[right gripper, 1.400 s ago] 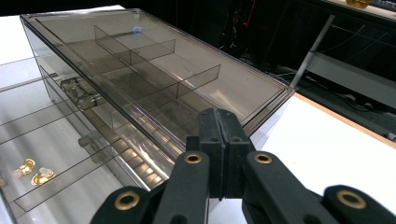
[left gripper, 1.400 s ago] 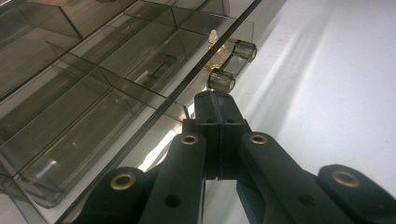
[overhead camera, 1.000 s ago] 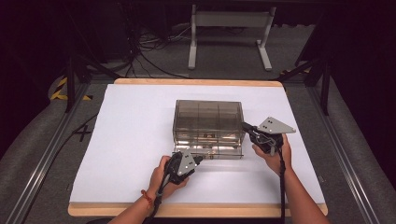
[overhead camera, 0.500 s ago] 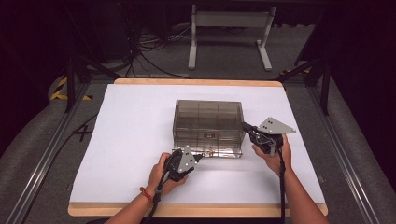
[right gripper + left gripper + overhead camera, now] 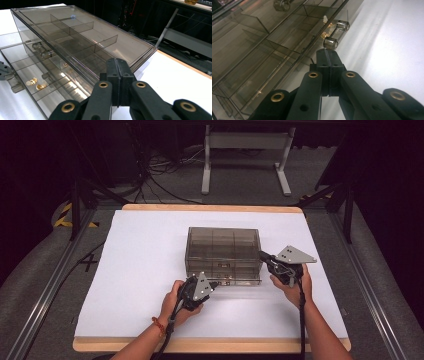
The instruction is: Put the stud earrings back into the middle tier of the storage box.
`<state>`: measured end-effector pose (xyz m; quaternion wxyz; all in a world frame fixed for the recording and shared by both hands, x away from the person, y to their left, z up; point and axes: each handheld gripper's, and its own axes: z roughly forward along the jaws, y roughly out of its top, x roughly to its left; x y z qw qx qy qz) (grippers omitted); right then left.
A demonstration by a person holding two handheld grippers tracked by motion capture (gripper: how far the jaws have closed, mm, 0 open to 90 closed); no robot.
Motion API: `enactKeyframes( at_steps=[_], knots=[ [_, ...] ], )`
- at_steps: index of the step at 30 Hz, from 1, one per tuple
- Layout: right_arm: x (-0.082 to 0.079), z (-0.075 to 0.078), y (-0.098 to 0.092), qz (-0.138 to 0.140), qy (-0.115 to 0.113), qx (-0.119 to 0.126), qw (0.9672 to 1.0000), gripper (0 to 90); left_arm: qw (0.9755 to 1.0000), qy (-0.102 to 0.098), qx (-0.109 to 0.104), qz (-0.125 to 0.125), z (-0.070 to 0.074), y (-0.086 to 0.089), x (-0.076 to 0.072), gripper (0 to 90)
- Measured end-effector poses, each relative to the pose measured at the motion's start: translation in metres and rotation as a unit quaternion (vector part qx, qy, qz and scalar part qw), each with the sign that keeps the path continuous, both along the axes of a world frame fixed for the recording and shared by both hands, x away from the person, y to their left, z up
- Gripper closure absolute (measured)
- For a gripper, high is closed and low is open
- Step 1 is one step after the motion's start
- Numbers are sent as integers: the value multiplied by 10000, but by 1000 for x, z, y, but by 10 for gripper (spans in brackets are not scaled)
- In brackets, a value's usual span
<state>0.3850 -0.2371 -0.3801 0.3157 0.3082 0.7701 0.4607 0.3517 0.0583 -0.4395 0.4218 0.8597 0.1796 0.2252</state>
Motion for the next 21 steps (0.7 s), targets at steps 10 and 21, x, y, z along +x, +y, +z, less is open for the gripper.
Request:
enactKeyframes(
  at_steps=[10, 21],
  knots=[
    [0, 0, 0, 1, -1, 5, 10000, 900, 10000, 17, -19, 40, -2, 2, 6, 896],
    [0, 0, 0, 4, -3, 0, 10000, 900, 9999, 33, -58, 103, 3, 2, 14, 896]
  ],
)
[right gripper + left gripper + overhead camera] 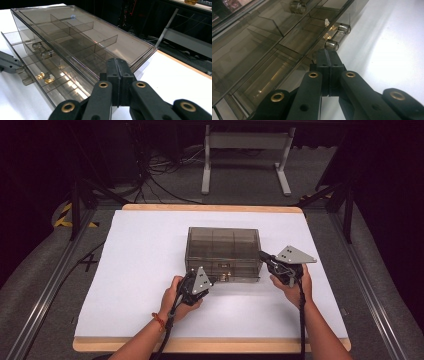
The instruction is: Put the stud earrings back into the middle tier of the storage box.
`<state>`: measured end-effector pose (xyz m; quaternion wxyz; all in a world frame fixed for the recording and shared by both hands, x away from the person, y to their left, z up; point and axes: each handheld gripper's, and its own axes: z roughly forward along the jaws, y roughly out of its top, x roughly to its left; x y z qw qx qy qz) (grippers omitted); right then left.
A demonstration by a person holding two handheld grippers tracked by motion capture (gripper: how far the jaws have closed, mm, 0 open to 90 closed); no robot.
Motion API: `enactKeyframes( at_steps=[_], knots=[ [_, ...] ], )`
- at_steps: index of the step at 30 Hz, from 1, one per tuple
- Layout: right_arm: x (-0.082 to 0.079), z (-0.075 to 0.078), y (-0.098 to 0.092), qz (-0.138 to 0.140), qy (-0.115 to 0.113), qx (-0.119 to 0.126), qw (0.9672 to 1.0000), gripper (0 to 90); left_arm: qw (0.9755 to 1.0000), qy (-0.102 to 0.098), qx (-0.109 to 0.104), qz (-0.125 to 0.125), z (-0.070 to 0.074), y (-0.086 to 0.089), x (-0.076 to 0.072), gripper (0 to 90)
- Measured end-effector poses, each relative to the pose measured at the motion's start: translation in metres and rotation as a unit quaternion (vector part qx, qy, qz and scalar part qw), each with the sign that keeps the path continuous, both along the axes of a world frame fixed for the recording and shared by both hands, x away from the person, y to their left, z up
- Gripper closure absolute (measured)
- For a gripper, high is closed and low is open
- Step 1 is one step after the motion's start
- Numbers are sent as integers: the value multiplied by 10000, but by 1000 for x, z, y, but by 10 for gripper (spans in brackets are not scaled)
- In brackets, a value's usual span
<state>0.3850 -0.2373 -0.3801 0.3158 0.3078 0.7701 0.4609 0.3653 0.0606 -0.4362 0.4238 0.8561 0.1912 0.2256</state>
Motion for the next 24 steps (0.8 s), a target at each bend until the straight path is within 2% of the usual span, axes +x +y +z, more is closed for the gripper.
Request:
enactKeyframes(
  at_steps=[6, 21, 24],
  knots=[
    [0, 0, 0, 0, -2, -3, 10000, 900, 10000, 67, -44, 36, 1, -2, 3, 896],
    [0, 0, 0, -3, -4, -3, 10000, 900, 9999, 54, -25, 157, -2, -5, 10, 893],
    [-1, 0, 0, -9, -6, -1, 10000, 900, 9999, 33, 41, 138, -1, -6, 13, 893]
  ],
)
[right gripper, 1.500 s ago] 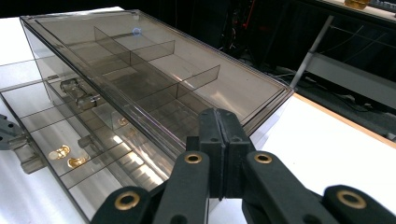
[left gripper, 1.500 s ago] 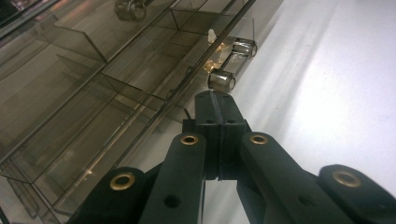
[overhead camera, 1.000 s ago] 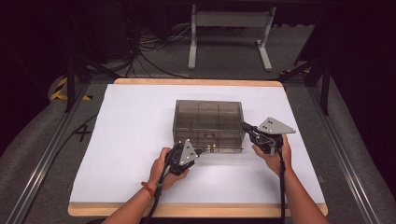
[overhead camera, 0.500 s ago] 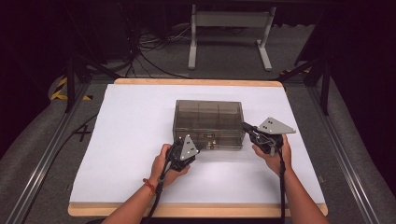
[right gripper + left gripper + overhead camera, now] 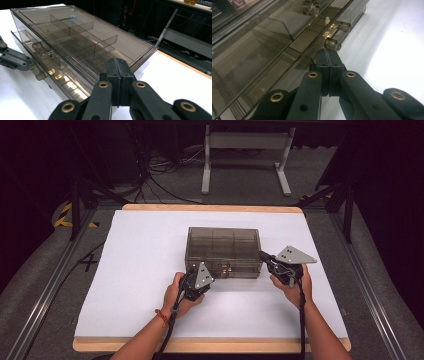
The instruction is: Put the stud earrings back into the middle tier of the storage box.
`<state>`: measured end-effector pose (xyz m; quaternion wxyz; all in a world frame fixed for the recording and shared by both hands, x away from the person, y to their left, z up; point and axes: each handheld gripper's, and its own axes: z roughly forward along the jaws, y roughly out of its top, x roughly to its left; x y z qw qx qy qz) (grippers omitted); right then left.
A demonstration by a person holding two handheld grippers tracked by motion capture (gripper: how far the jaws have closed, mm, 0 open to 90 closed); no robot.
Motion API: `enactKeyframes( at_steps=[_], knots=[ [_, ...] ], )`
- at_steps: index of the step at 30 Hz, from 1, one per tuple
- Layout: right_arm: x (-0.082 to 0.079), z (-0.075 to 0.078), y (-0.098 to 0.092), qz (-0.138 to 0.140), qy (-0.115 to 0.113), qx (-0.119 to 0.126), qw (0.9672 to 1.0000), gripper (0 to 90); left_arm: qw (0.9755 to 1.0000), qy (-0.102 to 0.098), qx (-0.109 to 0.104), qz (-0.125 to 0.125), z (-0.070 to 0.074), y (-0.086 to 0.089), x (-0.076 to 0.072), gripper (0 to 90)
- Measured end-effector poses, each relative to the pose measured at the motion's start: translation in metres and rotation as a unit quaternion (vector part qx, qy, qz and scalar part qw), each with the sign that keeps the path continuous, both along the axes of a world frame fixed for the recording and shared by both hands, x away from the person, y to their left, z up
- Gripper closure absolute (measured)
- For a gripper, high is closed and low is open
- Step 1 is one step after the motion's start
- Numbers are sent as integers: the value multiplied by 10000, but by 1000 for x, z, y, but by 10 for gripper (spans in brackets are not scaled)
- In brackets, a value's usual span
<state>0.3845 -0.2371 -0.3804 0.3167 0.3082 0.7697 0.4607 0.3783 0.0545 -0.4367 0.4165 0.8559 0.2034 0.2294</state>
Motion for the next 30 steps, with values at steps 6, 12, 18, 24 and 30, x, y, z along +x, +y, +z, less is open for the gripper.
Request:
enactKeyframes(
  at_steps=[6, 12, 18, 24, 30],
  knots=[
    [0, 0, 0, 0, 1, 6, 10000, 900, 10000, -47, 67, 25, 2, -1, 4, 894],
    [0, 0, 0, 0, -1, 3, 10000, 900, 9999, -73, 70, 65, 2, -2, 8, 895],
    [0, 0, 0, 2, -2, 4, 10000, 900, 9998, -110, 96, 105, 1, -3, 10, 896],
    [0, 0, 0, -3, 2, 11, 10000, 900, 10000, -61, 16, 72, -2, -1, 12, 897],
    [0, 0, 0, -10, 30, 44, 10000, 900, 10000, -4, 45, 1, -4, -1, 14, 897]
  ],
)
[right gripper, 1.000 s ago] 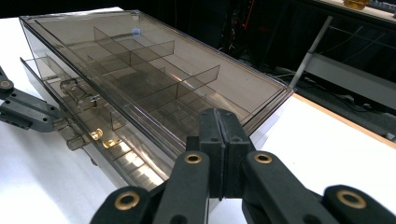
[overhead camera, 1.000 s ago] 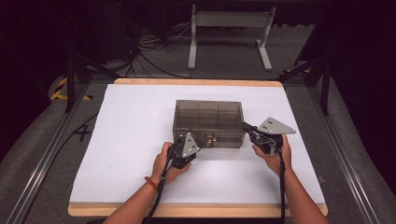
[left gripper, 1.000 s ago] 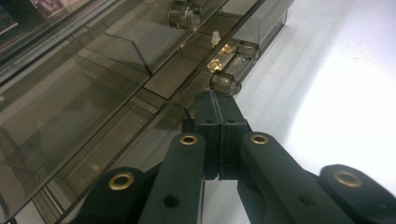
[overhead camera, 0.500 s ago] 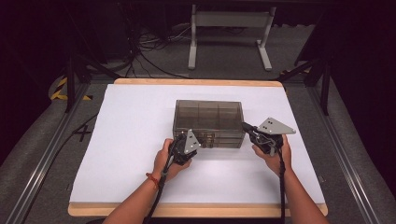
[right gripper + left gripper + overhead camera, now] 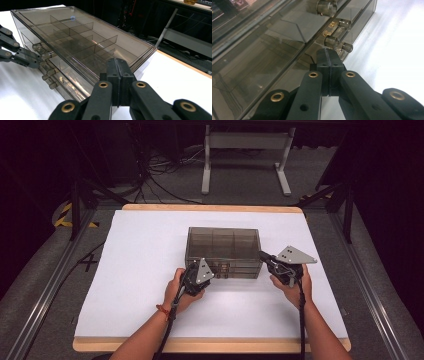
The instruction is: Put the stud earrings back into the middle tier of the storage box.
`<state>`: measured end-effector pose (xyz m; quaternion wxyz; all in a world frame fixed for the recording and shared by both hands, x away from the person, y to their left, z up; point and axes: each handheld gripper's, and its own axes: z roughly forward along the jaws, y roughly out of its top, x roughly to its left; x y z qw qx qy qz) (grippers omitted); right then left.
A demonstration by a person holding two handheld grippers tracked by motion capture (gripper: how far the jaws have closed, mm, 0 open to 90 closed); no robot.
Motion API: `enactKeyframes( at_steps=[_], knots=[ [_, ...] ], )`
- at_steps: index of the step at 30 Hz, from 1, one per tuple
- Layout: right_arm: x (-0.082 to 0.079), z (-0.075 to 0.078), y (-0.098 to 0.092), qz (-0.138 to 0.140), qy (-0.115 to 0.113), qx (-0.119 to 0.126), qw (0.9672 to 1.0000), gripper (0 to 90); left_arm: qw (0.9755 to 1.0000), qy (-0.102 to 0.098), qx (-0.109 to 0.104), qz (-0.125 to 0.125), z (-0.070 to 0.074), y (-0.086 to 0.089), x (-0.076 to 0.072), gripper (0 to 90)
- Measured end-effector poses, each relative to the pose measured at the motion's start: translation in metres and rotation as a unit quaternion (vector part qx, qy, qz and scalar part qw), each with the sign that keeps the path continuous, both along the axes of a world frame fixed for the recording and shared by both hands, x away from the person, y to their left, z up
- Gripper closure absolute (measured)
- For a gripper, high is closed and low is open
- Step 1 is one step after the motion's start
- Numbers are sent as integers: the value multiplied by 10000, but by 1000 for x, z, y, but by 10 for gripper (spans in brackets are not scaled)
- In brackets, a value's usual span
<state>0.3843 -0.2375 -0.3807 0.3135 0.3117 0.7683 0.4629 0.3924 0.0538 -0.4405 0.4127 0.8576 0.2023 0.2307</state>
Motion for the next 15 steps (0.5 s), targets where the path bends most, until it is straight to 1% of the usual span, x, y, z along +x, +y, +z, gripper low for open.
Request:
enactKeyframes(
  at_steps=[4, 9, 12, 15],
  knots=[
    [0, 0, 0, 1, -8, 5, 10000, 900, 10000, -1, 76, -36, -1, -1, 1, 897],
    [1, 0, 0, 5, -11, 10, 10000, 900, 9999, -6, 95, -79, -3, -1, 2, 897],
    [1, 0, 0, 6, -12, 1, 10000, 900, 9999, 30, 50, -102, -4, -1, 2, 897],
    [2, 0, 0, 8, -4, 0, 10000, 900, 9999, -1, 101, -89, -6, 0, 2, 897]
  ],
)
